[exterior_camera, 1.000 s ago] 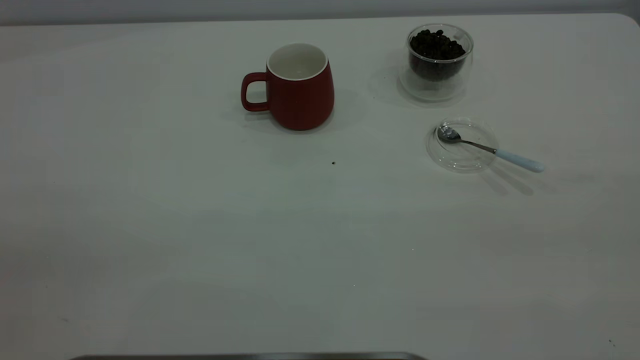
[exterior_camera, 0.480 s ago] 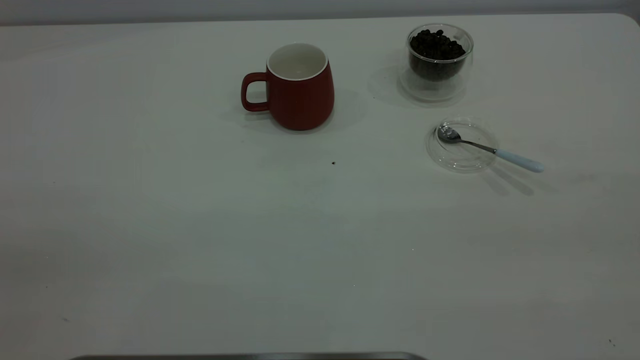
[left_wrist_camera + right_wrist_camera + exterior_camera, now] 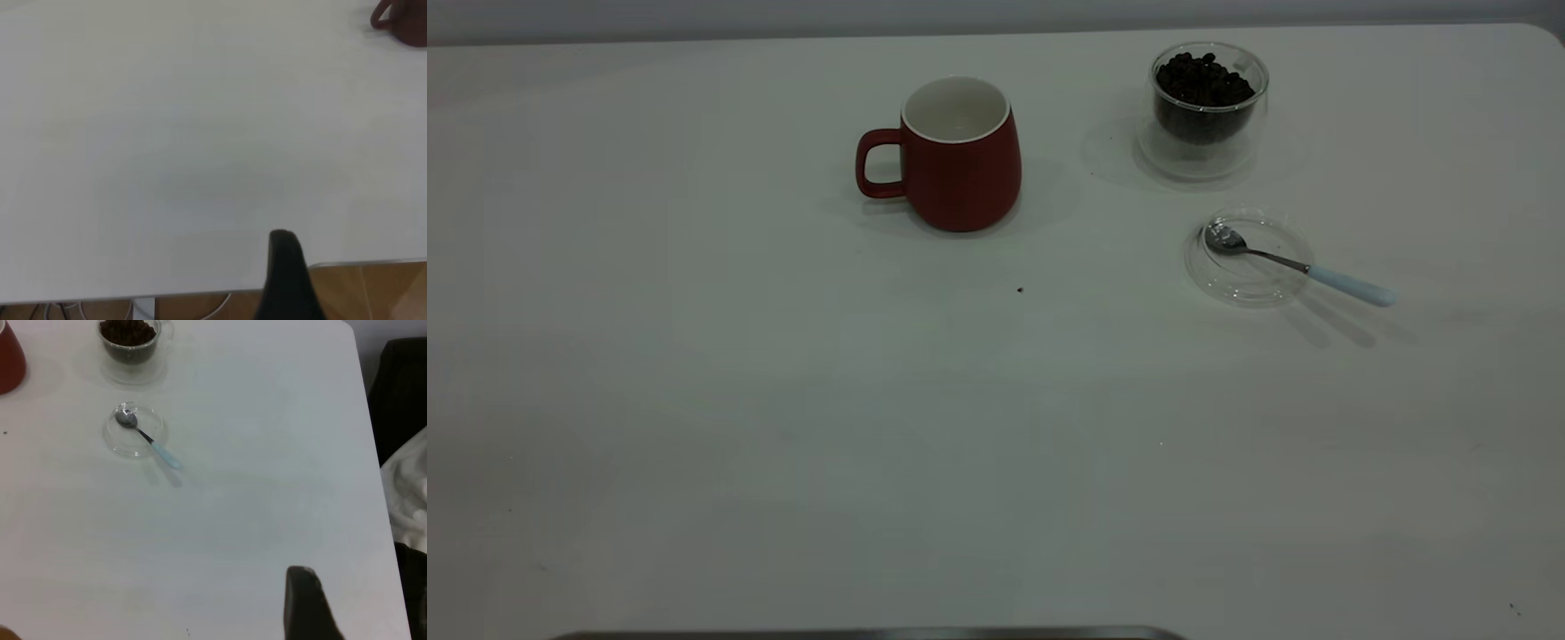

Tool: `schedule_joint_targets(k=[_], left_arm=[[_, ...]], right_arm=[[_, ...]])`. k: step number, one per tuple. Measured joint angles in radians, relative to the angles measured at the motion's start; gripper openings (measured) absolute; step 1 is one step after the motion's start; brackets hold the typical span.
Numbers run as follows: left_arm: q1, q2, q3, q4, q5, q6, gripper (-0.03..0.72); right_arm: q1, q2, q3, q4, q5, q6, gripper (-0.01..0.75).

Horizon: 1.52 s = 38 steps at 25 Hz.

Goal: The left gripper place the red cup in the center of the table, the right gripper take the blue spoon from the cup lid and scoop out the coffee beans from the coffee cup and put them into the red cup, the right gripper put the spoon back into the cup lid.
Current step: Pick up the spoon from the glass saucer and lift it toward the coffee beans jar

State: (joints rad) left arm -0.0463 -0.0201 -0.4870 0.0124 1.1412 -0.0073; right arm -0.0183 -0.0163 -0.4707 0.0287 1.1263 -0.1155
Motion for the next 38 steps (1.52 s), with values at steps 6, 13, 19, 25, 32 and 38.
schedule_joint_targets(k=[6, 13, 19, 25, 32, 38], left_arm=[[0.0, 0.0, 0.0, 0.0, 0.0, 0.001, 0.587], [0.0, 0.0, 0.0, 0.0, 0.0, 0.001, 0.587], [0.0, 0.0, 0.0, 0.0, -0.001, 0.001, 0.587], [0.0, 0.0, 0.0, 0.0, -0.001, 0.001, 0.587], [0.0, 0.0, 0.0, 0.008, -0.001, 0.001, 0.587], [0.0, 0.0, 0.0, 0.008, -0.001, 0.001, 0.587]], right_arm=[[0.0, 0.0, 0.0, 0.005, 0.0, 0.0, 0.435], [0.0, 0.079, -0.041, 0.081, -0.044, 0.045, 0.443], [0.0, 0.458, -0.069, 0.317, -0.248, 0.06, 0.528], [0.0, 0.887, -0.069, 0.654, -0.465, -0.149, 0.579], [0.0, 1.331, -0.073, 1.132, -0.574, -0.543, 0.579], [-0.007, 1.625, -0.078, 1.509, -0.59, -0.885, 0.579]])
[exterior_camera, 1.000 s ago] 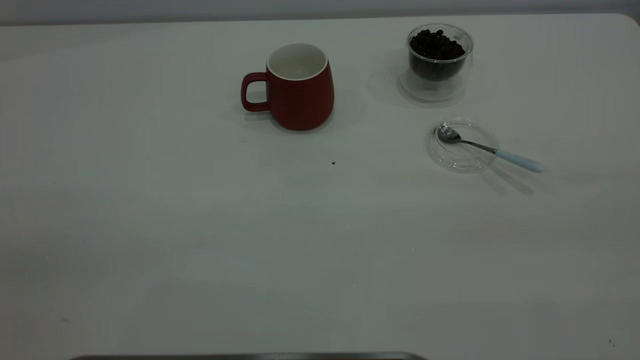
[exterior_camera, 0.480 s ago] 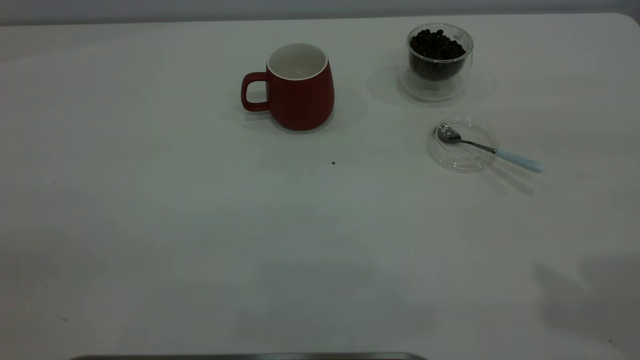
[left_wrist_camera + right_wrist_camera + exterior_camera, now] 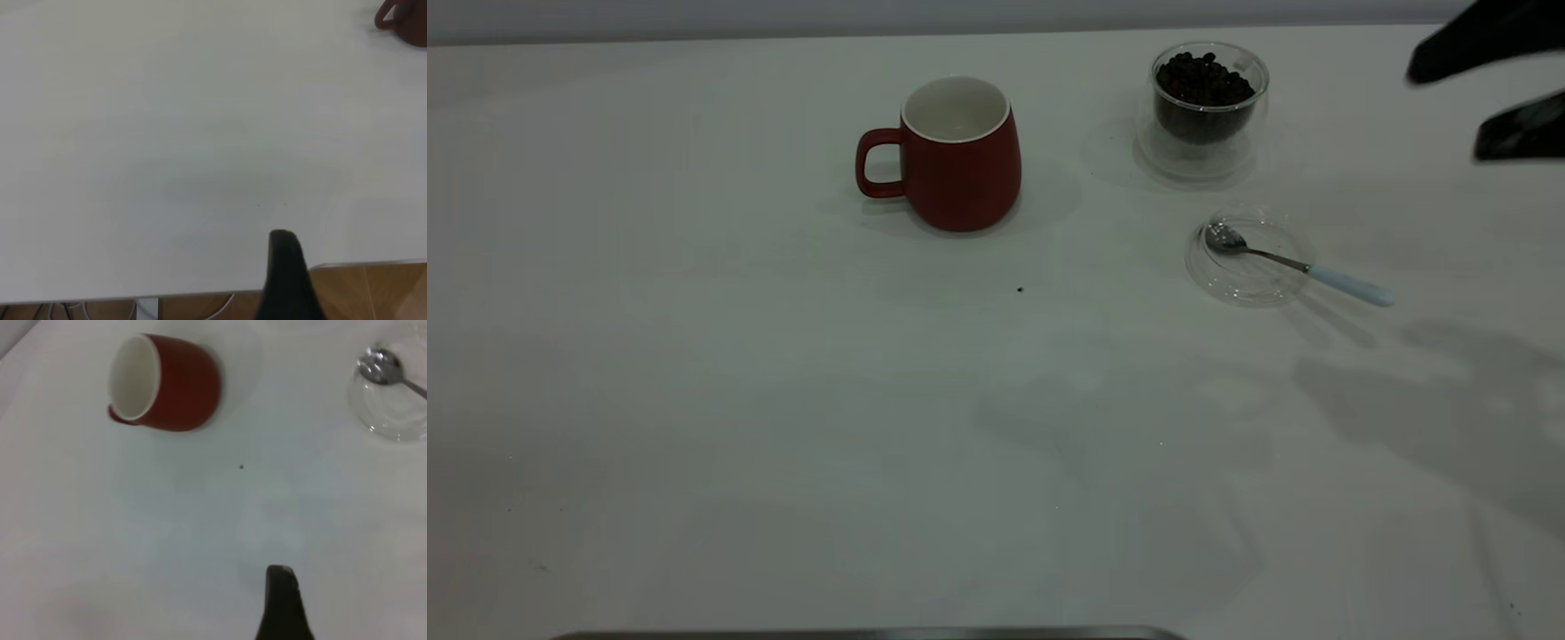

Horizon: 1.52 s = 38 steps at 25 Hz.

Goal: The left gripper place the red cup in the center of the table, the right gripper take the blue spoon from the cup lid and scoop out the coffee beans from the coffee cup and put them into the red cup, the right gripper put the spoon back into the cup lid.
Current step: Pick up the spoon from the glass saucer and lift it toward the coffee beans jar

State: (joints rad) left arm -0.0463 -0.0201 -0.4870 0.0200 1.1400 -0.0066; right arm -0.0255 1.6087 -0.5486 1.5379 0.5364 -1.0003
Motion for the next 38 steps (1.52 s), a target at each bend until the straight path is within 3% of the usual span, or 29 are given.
schedule_joint_targets(k=[8, 15, 29, 38], left_arm=[[0.0, 0.0, 0.0, 0.0, 0.0, 0.0, 0.587], [0.0, 0.0, 0.0, 0.0, 0.0, 0.001, 0.587], [0.0, 0.0, 0.0, 0.0, 0.0, 0.007, 0.587], [0.0, 0.0, 0.0, 0.0, -0.001, 0.007, 0.587]], right_arm=[[-0.14, 0.313, -0.011, 0.19, 0.146, -0.22, 0.58], [-0.205, 0.541, -0.049, 0.246, 0.241, -0.342, 0.58], [-0.213, 0.81, -0.267, 0.251, 0.312, -0.373, 0.58], [-0.213, 0.878, -0.319, 0.251, 0.363, -0.38, 0.566]])
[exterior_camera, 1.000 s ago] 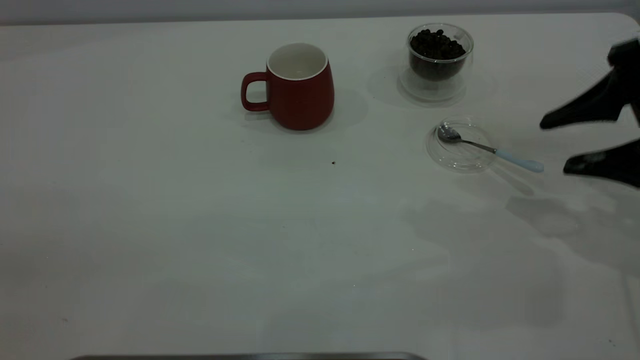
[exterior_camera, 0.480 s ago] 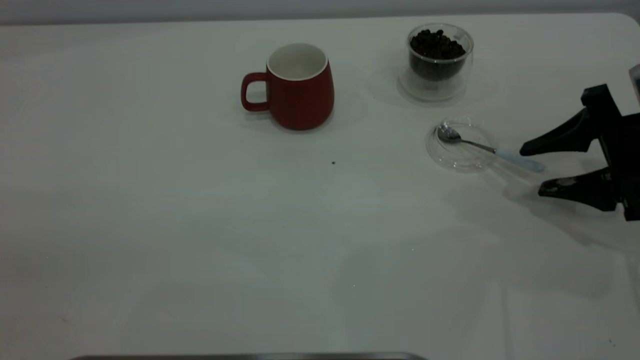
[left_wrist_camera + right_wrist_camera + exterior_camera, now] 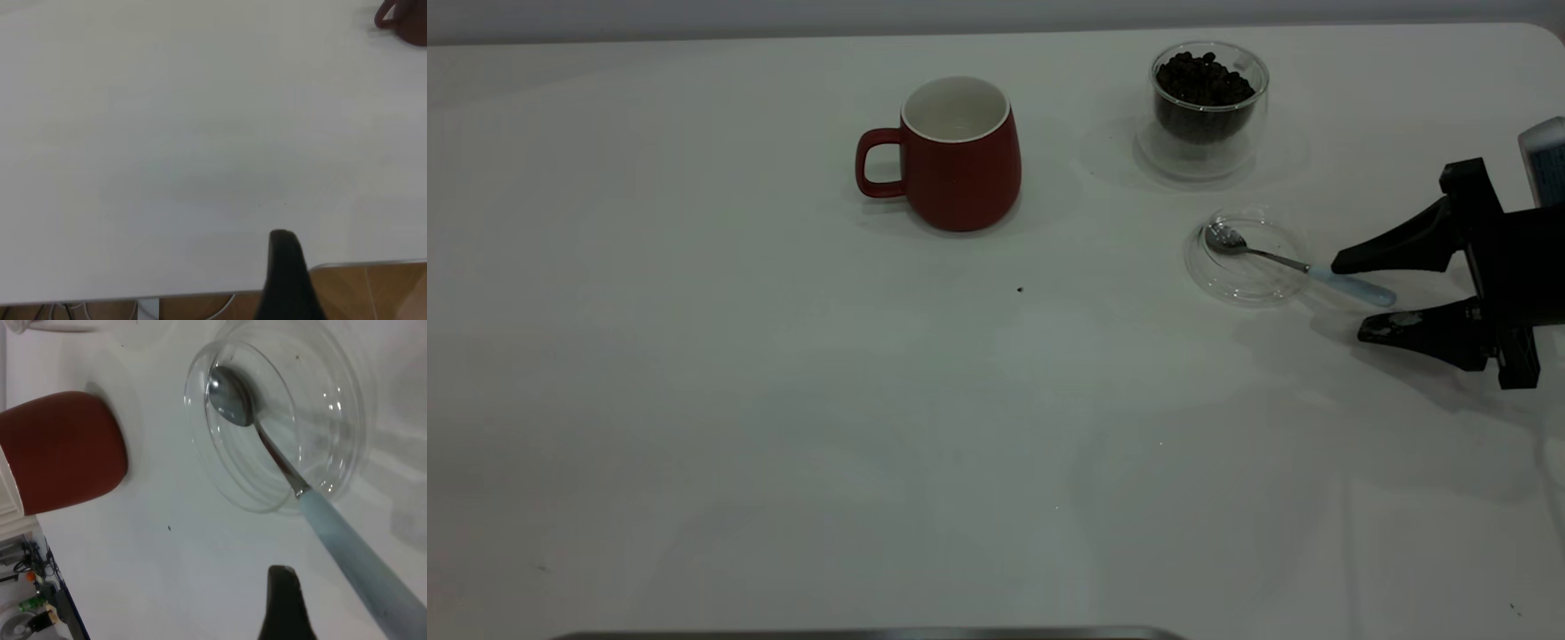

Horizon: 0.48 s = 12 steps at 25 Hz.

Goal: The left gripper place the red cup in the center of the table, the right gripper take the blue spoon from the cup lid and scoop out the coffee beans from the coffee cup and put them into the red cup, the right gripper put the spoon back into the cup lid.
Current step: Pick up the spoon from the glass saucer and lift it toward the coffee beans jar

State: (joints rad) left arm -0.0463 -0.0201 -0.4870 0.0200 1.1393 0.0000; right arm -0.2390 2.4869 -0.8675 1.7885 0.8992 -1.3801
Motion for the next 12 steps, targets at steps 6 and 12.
schedule_joint_targets(k=[6, 12], left_arm=[[0.0, 0.0, 0.0, 0.0, 0.0, 0.0, 0.587], [0.0, 0.0, 0.0, 0.0, 0.0, 0.0, 0.587]], right_arm=[[0.0, 0.003, -0.001, 0.0, 0.006, -0.019, 0.515], [0.0, 0.003, -0.001, 0.0, 0.007, -0.023, 0.375]])
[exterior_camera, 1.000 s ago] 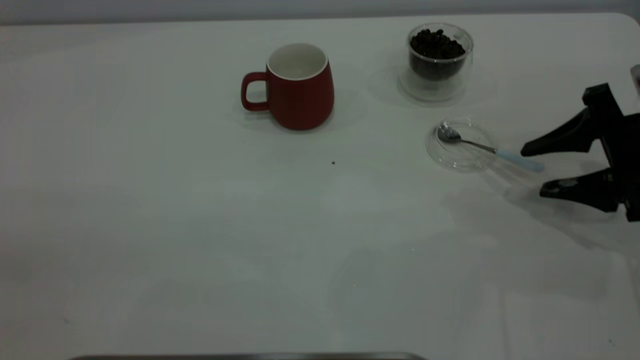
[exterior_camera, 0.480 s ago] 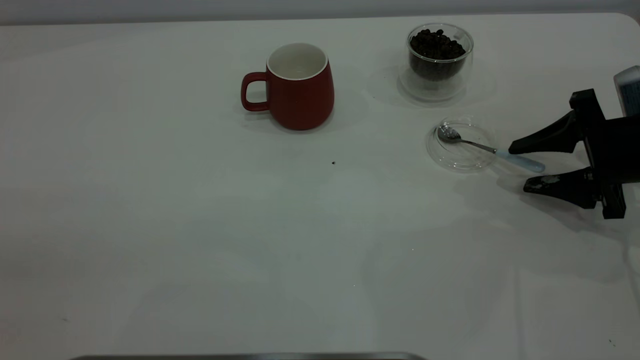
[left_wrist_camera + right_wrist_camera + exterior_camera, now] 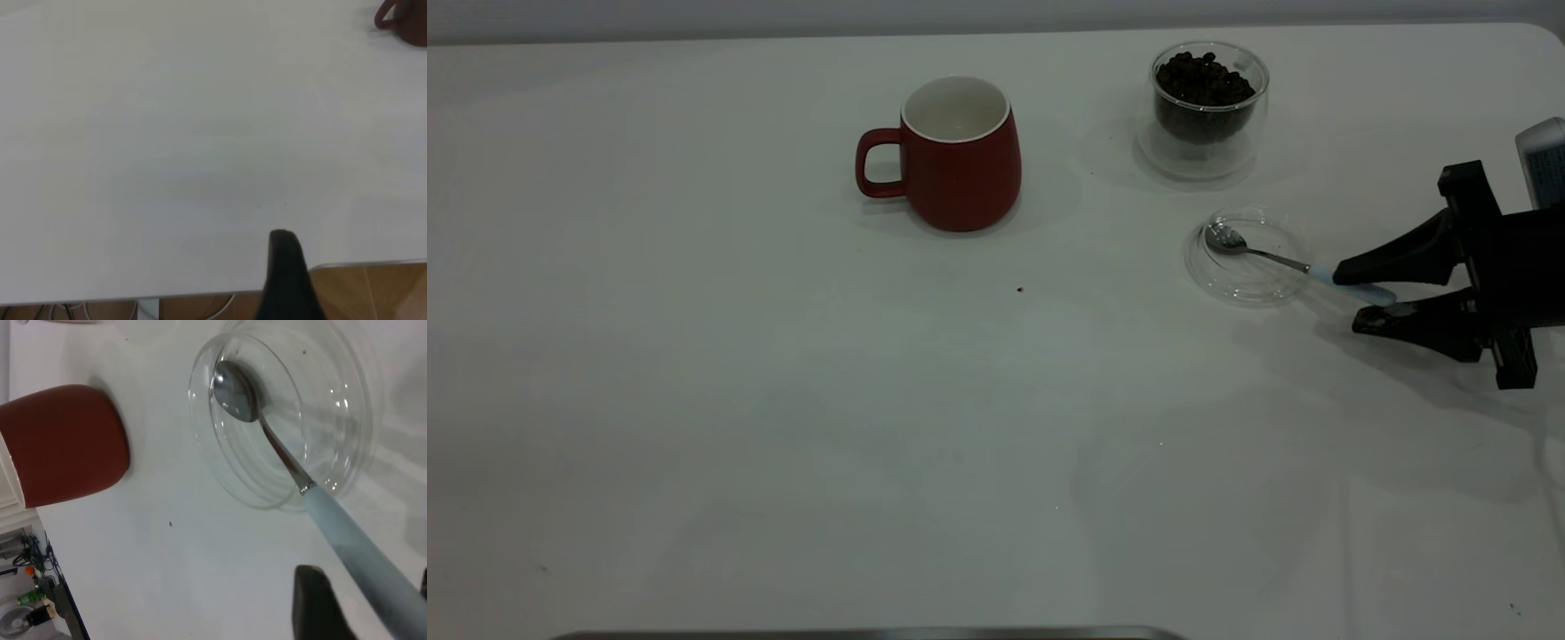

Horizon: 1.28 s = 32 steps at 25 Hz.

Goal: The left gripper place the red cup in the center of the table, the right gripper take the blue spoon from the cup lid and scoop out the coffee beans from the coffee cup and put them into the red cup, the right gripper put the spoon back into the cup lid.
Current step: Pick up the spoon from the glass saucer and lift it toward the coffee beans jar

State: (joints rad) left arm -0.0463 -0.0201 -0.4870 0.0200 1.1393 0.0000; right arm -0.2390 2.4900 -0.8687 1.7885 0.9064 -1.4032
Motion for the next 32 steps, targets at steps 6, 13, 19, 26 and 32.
schedule_joint_targets(k=[6, 13, 19, 26, 32], left_arm=[[0.0, 0.0, 0.0, 0.0, 0.0, 0.0, 0.587], [0.0, 0.0, 0.0, 0.0, 0.0, 0.0, 0.587], [0.0, 0.0, 0.0, 0.0, 0.0, 0.0, 0.587], [0.0, 0.0, 0.0, 0.0, 0.0, 0.0, 0.587], [0.0, 0.0, 0.0, 0.0, -0.001, 0.0, 0.587]], right_arm=[[0.0, 0.0, 0.0, 0.0, 0.013, -0.003, 0.226], [0.0, 0.0, 0.0, 0.0, 0.058, -0.004, 0.162], [0.0, 0.0, 0.0, 0.0, 0.085, -0.022, 0.117], [0.0, 0.0, 0.0, -0.002, 0.087, -0.045, 0.116], [0.0, -0.037, 0.013, -0.021, 0.064, -0.047, 0.114]])
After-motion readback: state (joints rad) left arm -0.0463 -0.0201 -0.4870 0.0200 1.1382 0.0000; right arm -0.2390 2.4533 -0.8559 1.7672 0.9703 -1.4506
